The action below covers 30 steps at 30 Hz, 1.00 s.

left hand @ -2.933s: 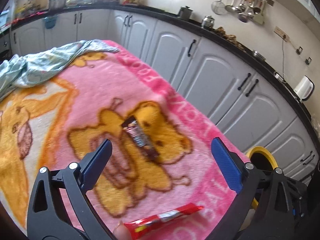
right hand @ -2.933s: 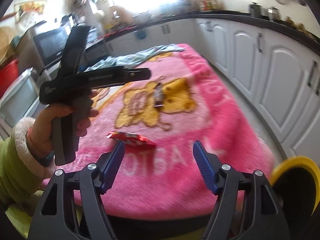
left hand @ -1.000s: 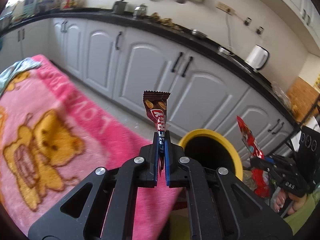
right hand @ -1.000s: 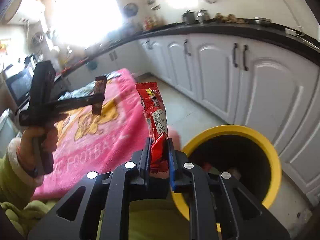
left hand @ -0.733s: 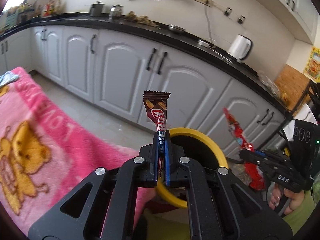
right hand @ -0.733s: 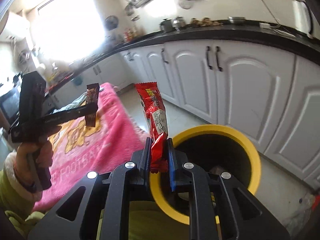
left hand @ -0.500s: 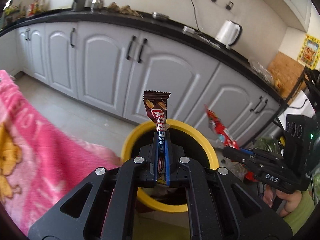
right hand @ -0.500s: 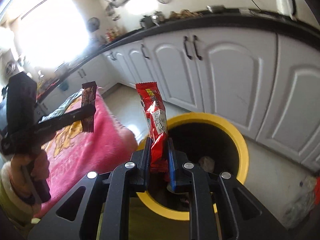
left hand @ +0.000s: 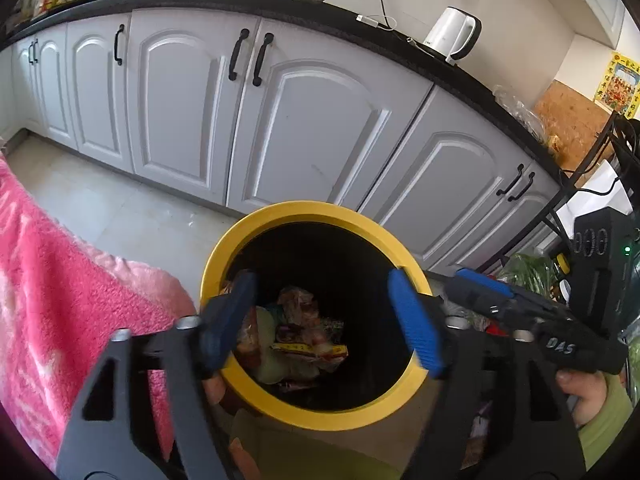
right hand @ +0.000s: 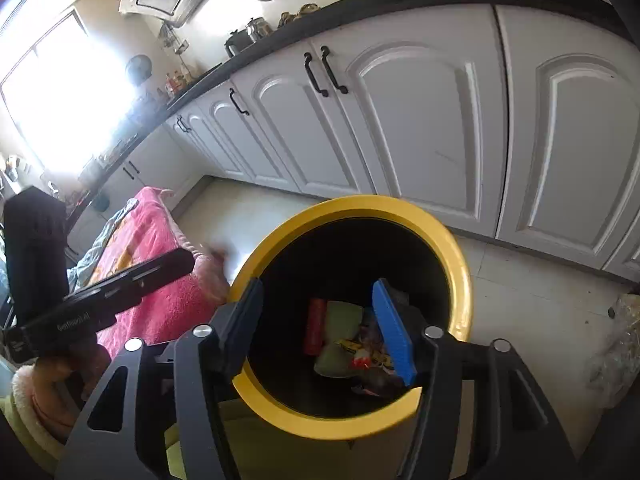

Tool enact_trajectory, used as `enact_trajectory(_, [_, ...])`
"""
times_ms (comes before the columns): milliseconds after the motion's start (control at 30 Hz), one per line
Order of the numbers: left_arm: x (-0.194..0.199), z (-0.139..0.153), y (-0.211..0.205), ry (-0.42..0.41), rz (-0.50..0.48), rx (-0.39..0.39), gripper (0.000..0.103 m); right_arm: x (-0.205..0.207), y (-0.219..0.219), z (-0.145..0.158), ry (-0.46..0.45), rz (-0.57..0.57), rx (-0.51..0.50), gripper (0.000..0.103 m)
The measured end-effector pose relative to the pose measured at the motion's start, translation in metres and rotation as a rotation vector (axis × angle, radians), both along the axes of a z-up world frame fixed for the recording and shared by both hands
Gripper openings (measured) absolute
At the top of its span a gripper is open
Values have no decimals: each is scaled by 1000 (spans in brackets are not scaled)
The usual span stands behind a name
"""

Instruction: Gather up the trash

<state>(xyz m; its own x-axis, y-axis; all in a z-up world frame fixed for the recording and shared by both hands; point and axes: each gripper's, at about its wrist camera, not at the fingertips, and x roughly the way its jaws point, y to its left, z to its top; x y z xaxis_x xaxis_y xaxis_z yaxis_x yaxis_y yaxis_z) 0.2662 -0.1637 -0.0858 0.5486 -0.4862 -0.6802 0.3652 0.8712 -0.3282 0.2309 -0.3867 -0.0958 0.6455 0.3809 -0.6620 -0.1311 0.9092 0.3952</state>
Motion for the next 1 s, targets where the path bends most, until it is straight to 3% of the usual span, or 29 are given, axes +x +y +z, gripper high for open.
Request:
enact_trajectory(67, [-5, 4, 3, -11, 0, -4, 75, -8, 1, 7, -22, -8, -17, 66])
enact_trajectory(167, [-16, 15, 12, -40, 20, 1, 91, -23, 6, 19, -58, -14, -55, 76])
enact_trajectory(400, [-48, 40, 33, -110, 69, 38, 92, -56, 26, 43, -138, -33, -127, 95])
enact_trajectory(867, [-129, 71, 91, -230, 265, 90, 92, -129, 82, 76, -321, -26, -218, 97])
enact_trajectory(1000, [-152, 76, 99, -300, 312, 144, 92, -152, 91, 80, -402, -59, -249, 97])
